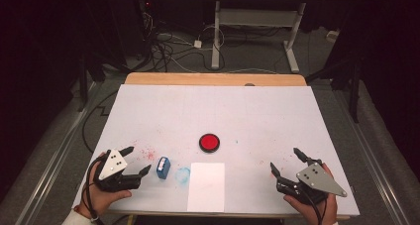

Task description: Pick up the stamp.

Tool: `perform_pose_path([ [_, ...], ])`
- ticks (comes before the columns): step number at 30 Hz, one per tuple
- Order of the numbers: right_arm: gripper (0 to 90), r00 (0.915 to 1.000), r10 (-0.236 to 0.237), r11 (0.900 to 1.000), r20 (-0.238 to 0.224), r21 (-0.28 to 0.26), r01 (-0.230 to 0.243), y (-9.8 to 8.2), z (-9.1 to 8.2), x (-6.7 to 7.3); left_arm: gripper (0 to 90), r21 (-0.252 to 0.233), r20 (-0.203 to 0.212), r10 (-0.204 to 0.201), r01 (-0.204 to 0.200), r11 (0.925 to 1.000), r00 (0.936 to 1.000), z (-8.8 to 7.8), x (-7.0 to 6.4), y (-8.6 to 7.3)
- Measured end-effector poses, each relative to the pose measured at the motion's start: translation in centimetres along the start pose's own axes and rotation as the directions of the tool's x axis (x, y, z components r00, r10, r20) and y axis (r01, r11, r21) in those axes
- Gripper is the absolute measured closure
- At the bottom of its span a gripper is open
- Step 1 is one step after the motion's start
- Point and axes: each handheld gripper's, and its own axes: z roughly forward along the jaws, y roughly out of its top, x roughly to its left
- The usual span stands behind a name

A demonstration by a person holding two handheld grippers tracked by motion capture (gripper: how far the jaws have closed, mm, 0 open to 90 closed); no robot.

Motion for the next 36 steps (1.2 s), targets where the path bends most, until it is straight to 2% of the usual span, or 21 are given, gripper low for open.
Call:
perform_pose_path([
  [2, 21.6, 1.0, -0.004, 1.0, 0.0, 0.006, 0.004, 0.0, 0.2, 0.1, 18.6, 0.015, 0.003, 0.007, -0.007, 0.9999, 1.0, 0.2, -0.1, 0.0],
  [7, 22.0, 1.0, -0.007, 1.0, 0.001, 0.021, 0.006, -0.1, 0.5, 0.3, 18.2, 0.035, 0.011, -0.006, 0.005, 0.9994, 0.9999, 0.1, -0.1, 0.0],
  [9, 22.0, 0.9999, -0.01, 1.0, -0.001, 0.025, 0.01, -0.1, 0.7, 0.3, 18.2, 0.039, 0.012, -0.022, 0.022, 0.999, 0.9997, -0.1, -0.1, 0.1],
  [11, 22.1, 0.9999, -0.012, 1.0, -0.001, 0.028, 0.012, 0.0, 0.8, 0.5, 18.2, 0.056, -0.01, -0.049, 0.049, 0.9972, 0.9988, -0.5, -0.2, 0.4],
  [13, 22.1, 0.9998, -0.019, 0.999, -0.005, 0.032, 0.02, 0.0, 0.8, 0.6, 18.3, 0.042, 0.01, -0.094, 0.093, 0.9947, 0.9955, -1.0, -0.4, 0.7],
  [14, 22.3, 0.9997, -0.023, 0.999, -0.006, 0.036, 0.024, 0.0, 0.9, 0.7, 18.3, 0.049, 0.01, -0.108, 0.107, 0.993, 0.9941, -1.0, -0.7, 0.9],
  [15, 22.3, 0.9997, -0.023, 0.999, -0.006, 0.036, 0.024, 0.0, 0.9, 0.7, 18.3, 0.054, 0.028, -0.112, 0.11, 0.9924, 0.9934, -0.9, -1.0, 1.1],
  [16, 22.5, 0.9996, -0.027, 0.999, -0.005, 0.04, 0.027, 0.0, 1.0, 0.7, 18.3, 0.07, 0.044, -0.109, 0.106, 0.9919, 0.9931, -0.6, -1.4, 1.3],
  [17, 22.7, 0.9996, -0.026, 0.999, -0.008, 0.047, 0.026, -0.1, 1.3, 0.7, 18.3, 0.114, 0.053, -0.092, 0.086, 0.9898, 0.9943, 0.1, -2.1, 1.6],
  [18, 22.9, 0.9995, -0.031, 0.998, -0.009, 0.049, 0.031, -0.1, 1.4, 0.7, 18.7, 0.114, 0.053, -0.092, 0.086, 0.9898, 0.9943, 0.1, -2.1, 1.6],
  [19, 23.0, 0.9995, -0.032, 0.998, -0.008, 0.055, 0.032, -0.2, 1.5, 0.7, 19.3, 0.133, 0.061, -0.093, 0.085, 0.9874, 0.9938, 0.6, -2.4, 1.8],
  [20, 23.0, 0.9994, -0.033, 0.998, -0.01, 0.059, 0.033, -0.2, 1.6, 0.7, 19.7, 0.176, 0.072, -0.091, 0.077, 0.9814, 0.9932, 1.8, -2.9, 2.1],
  [21, 23.0, 0.9995, -0.03, 0.998, -0.01, 0.062, 0.031, -0.3, 1.6, 0.7, 20.1, 0.176, 0.072, -0.091, 0.077, 0.9814, 0.9932, 1.8, -2.9, 2.1],
  [23, 23.0, 0.9995, -0.03, 0.997, -0.007, 0.064, 0.031, -0.3, 1.6, 0.7, 22.7, 0.208, 0.062, -0.082, 0.068, 0.9758, 0.9947, 2.7, -3.4, 2.4],
  [25, 23.0, 0.9995, -0.031, 0.998, -0.005, 0.063, 0.031, -0.3, 1.6, 0.7, 22.7, 0.221, 0.065, -0.087, 0.071, 0.9727, 0.9941, 3.4, -3.8, 2.6],
  [26, 23.0, 0.9995, -0.032, 0.997, -0.002, 0.066, 0.032, -0.4, 1.6, 0.7, 23.5, 0.234, 0.048, -0.082, 0.069, 0.9699, 0.9955, 3.8, -4.1, 2.7],
  [28, 23.0, 0.9994, -0.036, 0.997, 0.0, 0.066, 0.036, -0.4, 1.6, 0.6, 25.7, 0.248, 0.038, -0.085, 0.073, 0.966, 0.9956, 4.4, -4.3, 2.8],
  [32, 23.2, 0.9992, -0.04, 0.997, 0.004, 0.069, 0.04, -0.5, 1.5, 0.7, 31.1, 0.257, -0.001, -0.114, 0.111, 0.96, 0.9934, 5.4, -4.1, 2.9],
  [35, 23.3, 0.9993, -0.037, 0.997, 0.005, 0.072, 0.037, -0.6, 1.6, 0.8, 36.3, 0.259, 0.001, -0.125, 0.12, 0.9583, 0.9922, 5.6, -4.0, 2.9],
  [36, 23.4, 0.9992, -0.039, 0.996, 0.005, 0.074, 0.039, -0.6, 1.6, 0.8, 37.3, 0.26, -0.01, -0.13, 0.128, 0.957, 0.9914, 5.7, -3.9, 2.9],
])
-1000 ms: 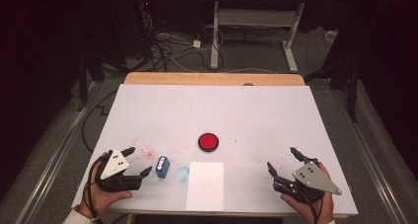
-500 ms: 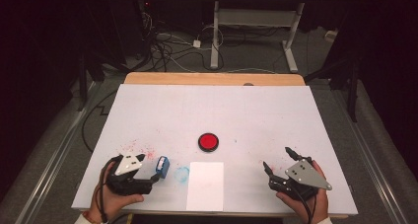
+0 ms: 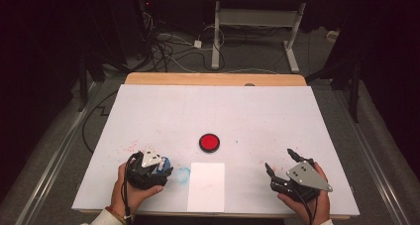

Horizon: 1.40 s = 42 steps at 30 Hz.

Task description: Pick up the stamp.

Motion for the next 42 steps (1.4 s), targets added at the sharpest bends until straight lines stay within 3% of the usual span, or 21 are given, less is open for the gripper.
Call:
perform_pose_path([
  [7, 23.7, 1.0, -0.006, 1.0, -0.003, 0.002, 0.006, 0.0, 0.0, 0.2, 51.4, 0.007, 0.03, -0.008, 0.008, 0.9999, 0.9995, 0.4, 0.2, 0.1],
  [8, 23.7, 1.0, -0.006, 1.0, -0.002, 0.003, 0.006, 0.0, 0.1, 0.2, 59.8, 0.009, 0.023, -0.004, 0.004, 1.0, 0.9997, 0.4, 0.2, 0.1],
  [11, 23.7, 1.0, -0.008, 1.0, -0.003, 0.003, 0.008, 0.0, 0.1, 0.2, 67.7, 0.002, 0.04, -0.018, 0.018, 0.9998, 0.999, 0.4, 0.4, 0.0],
  [17, 23.7, 0.9999, -0.016, 1.0, -0.004, 0.005, 0.016, 0.0, 0.1, 0.1, 68.1, 0.005, 0.035, 0.014, -0.014, 0.9999, 0.9993, 0.3, 0.3, 0.1],
  [25, 24.8, 0.9999, -0.008, 1.0, -0.011, 0.003, 0.008, 0.0, 0.2, 0.3, 68.1, -0.037, 0.042, 0.038, -0.036, 0.9986, 0.9984, -0.4, 1.0, 0.8],
  [35, 21.7, 0.9998, 0.018, 1.0, -0.003, 0.009, -0.018, -0.2, 0.6, 0.0, 68.1, -0.094, 0.052, 0.031, -0.026, 0.9952, 0.9982, -0.9, 2.6, 1.8],
  [42, 20.5, 0.9997, 0.026, 0.999, 0.001, 0.019, -0.026, -0.2, 0.9, -0.1, 68.1, -0.138, 0.076, 0.049, -0.038, 0.9897, 0.9959, -1.6, 2.8, 3.0],
])
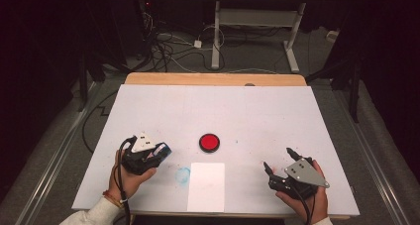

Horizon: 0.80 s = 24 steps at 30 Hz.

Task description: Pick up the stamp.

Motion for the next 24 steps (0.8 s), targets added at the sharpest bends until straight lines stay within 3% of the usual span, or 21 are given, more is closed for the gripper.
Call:
perform_pose_path([
  [16, 20.4, 1.0, 0.0, 1.0, -0.005, 0.021, 0.0, -0.1, 1.1, -0.2, 68.1, -0.054, 0.051, 0.003, 0.0, 0.9985, 0.9987, 0.4, 1.5, 2.2],
  [24, 19.6, 1.0, -0.007, 1.0, 0.0, 0.005, 0.007, -0.2, 1.1, -0.2, 68.1, -0.077, 0.073, 0.001, 0.005, 0.997, 0.9974, 0.6, 1.5, 2.8],
])
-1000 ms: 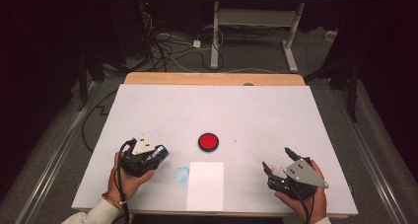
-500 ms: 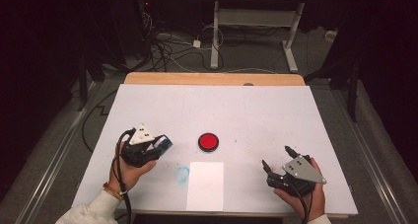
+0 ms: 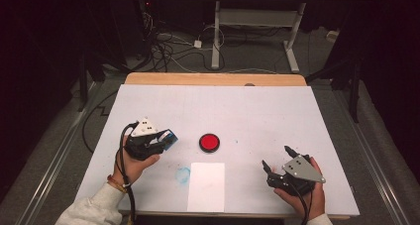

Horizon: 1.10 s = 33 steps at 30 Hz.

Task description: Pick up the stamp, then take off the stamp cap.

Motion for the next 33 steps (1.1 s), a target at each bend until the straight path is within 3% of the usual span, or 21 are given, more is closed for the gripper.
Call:
perform_pose_path([
  [7, 16.7, 0.9997, 0.013, 1.0, -0.021, -0.001, -0.013, 0.7, 0.5, -0.1, 68.1, -0.014, 0.025, 0.008, -0.008, 0.9999, 0.9997, 0.4, -0.3, 0.6],
  [12, 17.6, 0.9961, -0.004, 1.0, -0.088, -0.009, 0.003, 1.5, 1.2, 0.4, 68.1, -0.02, 0.044, 0.014, -0.013, 0.9997, 0.999, 0.7, -0.6, 1.1],
  [19, 22.9, 0.9938, -0.032, 0.999, -0.107, 0.001, 0.032, 2.7, 2.2, 1.1, 68.1, -0.054, 0.093, -0.013, 0.018, 0.9984, 0.9956, 1.4, -1.1, 2.1],
  [26, 24.5, 0.9863, -0.066, 0.998, -0.151, -0.019, 0.064, 4.8, 4.1, 3.7, 68.1, -0.094, 0.15, -0.045, 0.059, 0.9938, 0.9876, 2.5, -2.5, 3.2],
  [28, 24.3, 0.9788, -0.084, 0.996, -0.187, -0.036, 0.079, 5.6, 5.0, 5.3, 68.1, -0.099, 0.166, -0.051, 0.068, 0.9928, 0.9847, 2.9, -3.0, 3.5],
  [33, 24.2, 0.9663, -0.104, 0.994, -0.236, -0.048, 0.095, 6.4, 6.2, 7.4, 68.1, -0.09, 0.209, -0.064, 0.084, 0.9924, 0.9758, 4.2, -4.1, 3.8],
])
